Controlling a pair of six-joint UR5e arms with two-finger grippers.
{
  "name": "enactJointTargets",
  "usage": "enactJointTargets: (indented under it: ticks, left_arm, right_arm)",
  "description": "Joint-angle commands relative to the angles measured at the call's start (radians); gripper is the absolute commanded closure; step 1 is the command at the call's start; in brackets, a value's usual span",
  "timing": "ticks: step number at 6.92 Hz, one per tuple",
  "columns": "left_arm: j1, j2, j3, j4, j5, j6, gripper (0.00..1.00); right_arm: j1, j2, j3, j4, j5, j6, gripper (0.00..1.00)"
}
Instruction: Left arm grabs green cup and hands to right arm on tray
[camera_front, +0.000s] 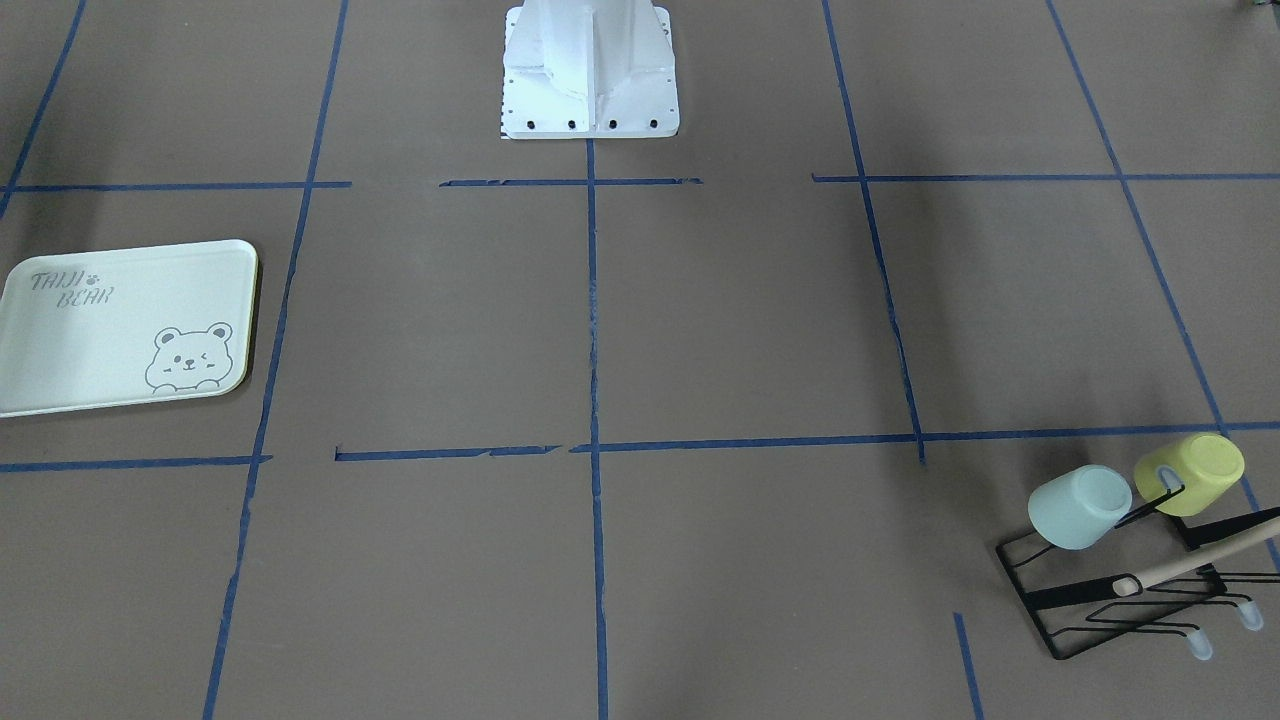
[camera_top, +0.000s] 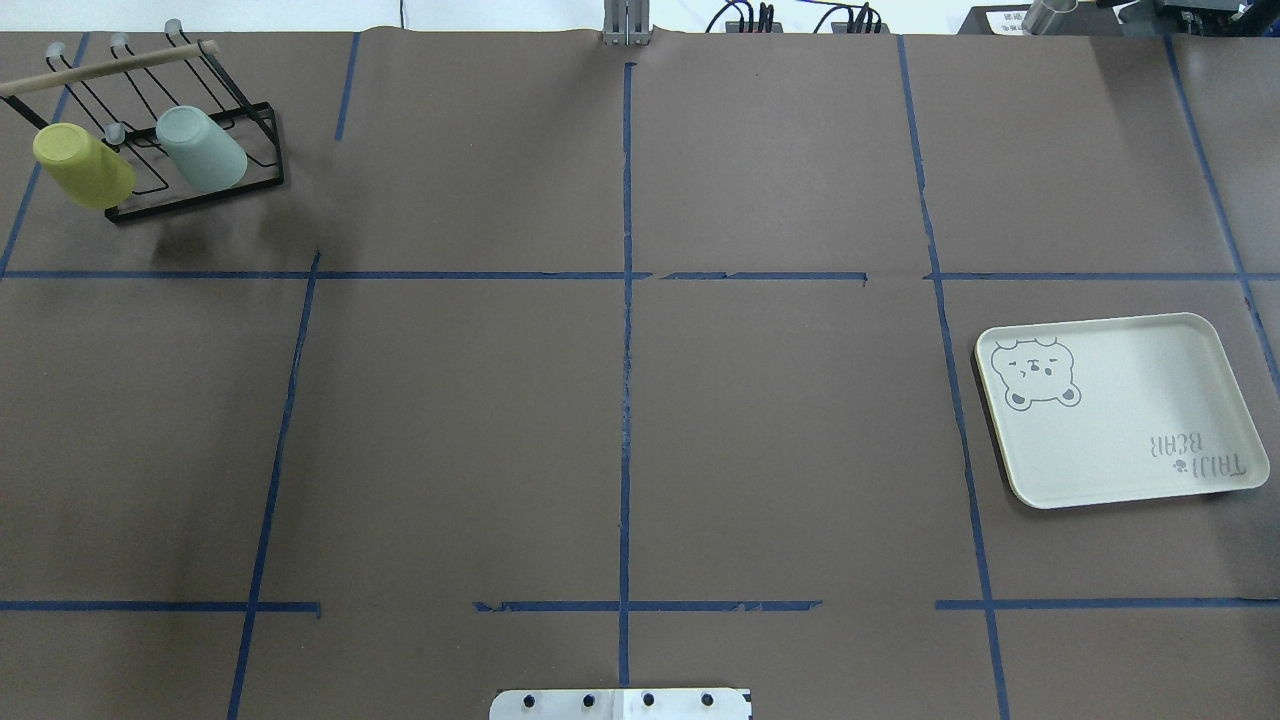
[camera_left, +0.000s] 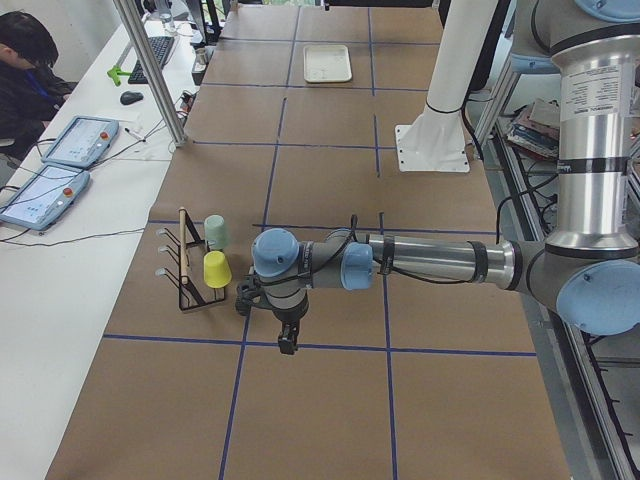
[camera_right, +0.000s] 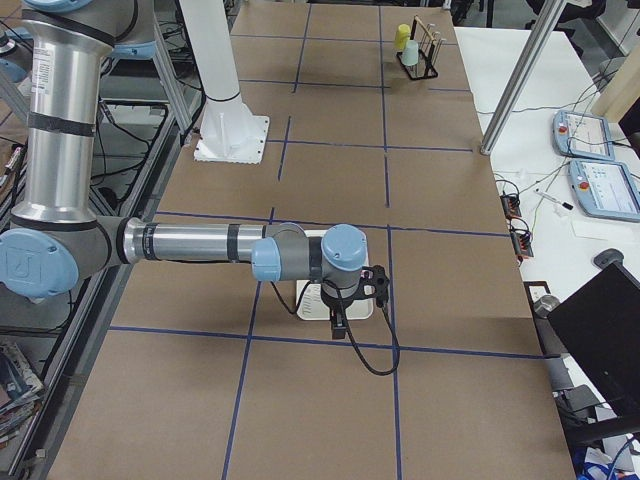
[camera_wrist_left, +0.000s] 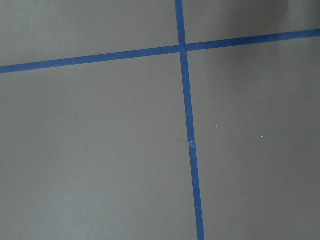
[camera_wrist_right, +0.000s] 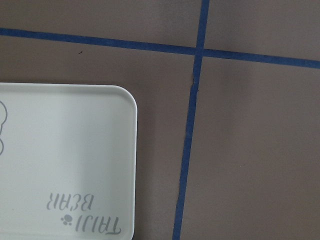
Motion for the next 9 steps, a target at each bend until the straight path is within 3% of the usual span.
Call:
enactJointTargets:
  ticks: [1,4,7,8,9]
  left_arm:
    - [0.000,0.000,-0.003,0.000,0.005,0.002,0.00]
    - [0.005,-0.024,-0.030,-0.005,0.005,-0.006,0.00]
    - [0.002,-0.191,0.018,-0.104,0.073,-0.024,0.00]
    - [0.002,-0.222,0.014,-0.113,0.066,-0.146,0.00]
    - [0.003,-0.227,0.014,-0.206,0.064,-0.299,0.00]
  right_arm:
    - [0.000,0.000,0.000,0.002,0.000,0.002,0.00]
    - [0.000,0.005,0.001,0.002,0.002,0.015,0.00]
    - [-0.002,0.014,0.000,0.003,0.000,0.023,0.00]
    - [-0.002,0.014,0.000,0.003,0.000,0.025,0.00]
    - [-0.002,0.014,0.000,0.003,0.002,0.023,0.00]
